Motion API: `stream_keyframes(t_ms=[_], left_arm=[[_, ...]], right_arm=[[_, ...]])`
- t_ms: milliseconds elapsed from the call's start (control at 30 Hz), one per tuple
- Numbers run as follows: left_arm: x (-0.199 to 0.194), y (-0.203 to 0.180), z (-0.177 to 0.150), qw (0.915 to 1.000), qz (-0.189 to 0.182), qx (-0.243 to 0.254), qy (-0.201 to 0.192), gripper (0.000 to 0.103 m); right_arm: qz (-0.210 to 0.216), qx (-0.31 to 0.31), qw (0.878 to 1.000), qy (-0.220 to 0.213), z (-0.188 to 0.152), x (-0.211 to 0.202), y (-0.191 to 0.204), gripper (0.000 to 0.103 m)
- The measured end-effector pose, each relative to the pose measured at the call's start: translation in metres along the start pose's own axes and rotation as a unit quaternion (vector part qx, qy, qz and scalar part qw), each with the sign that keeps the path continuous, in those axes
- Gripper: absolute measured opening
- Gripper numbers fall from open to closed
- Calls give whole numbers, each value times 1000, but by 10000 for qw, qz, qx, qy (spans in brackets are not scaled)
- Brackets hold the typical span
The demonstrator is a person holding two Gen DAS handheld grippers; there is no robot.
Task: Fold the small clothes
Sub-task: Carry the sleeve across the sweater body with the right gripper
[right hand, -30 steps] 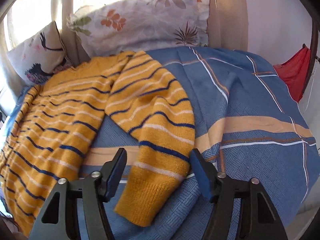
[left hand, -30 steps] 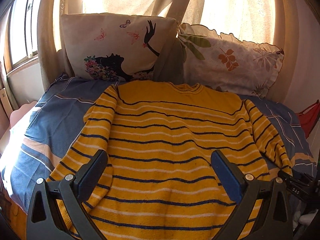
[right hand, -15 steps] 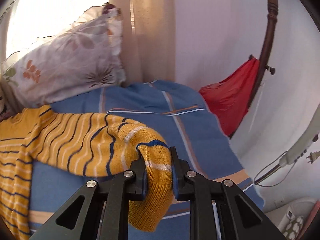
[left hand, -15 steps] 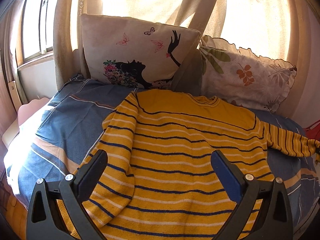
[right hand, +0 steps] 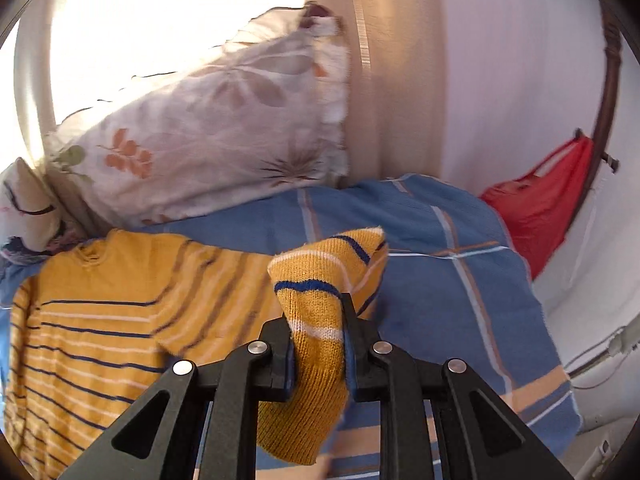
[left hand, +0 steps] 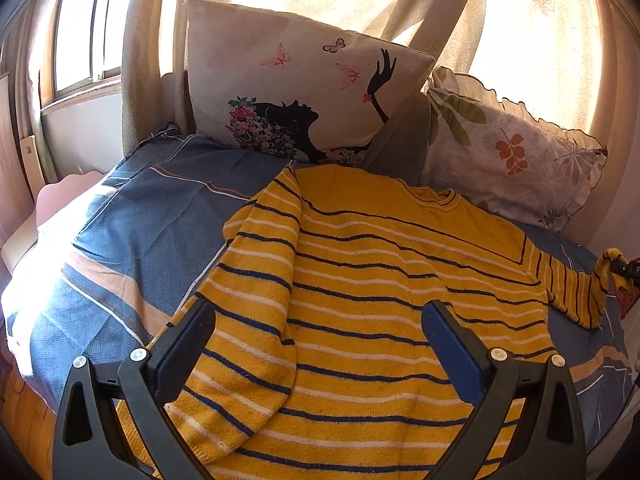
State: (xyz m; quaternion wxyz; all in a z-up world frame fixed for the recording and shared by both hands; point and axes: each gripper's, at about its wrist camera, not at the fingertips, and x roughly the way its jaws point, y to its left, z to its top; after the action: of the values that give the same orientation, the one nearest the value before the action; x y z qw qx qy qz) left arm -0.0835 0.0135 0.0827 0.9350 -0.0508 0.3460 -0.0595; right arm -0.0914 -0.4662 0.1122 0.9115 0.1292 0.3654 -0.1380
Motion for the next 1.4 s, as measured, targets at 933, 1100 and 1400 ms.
stream_keyframes(t_ms=[933, 1100, 1400], left_arm=[[-2, 84, -9, 9958, 434, -808, 74, 103], [1, 85, -10, 9958, 403, -811, 92, 103], [0, 93, -10, 9951, 436, -886, 93, 103]], right_arm=[[3275, -1067, 9304, 1251, -27, 82, 306, 51], [2681, -1338, 9463, 1210, -36, 80, 289, 30], [1837, -2455, 9444, 1187, -35, 121, 352, 28]])
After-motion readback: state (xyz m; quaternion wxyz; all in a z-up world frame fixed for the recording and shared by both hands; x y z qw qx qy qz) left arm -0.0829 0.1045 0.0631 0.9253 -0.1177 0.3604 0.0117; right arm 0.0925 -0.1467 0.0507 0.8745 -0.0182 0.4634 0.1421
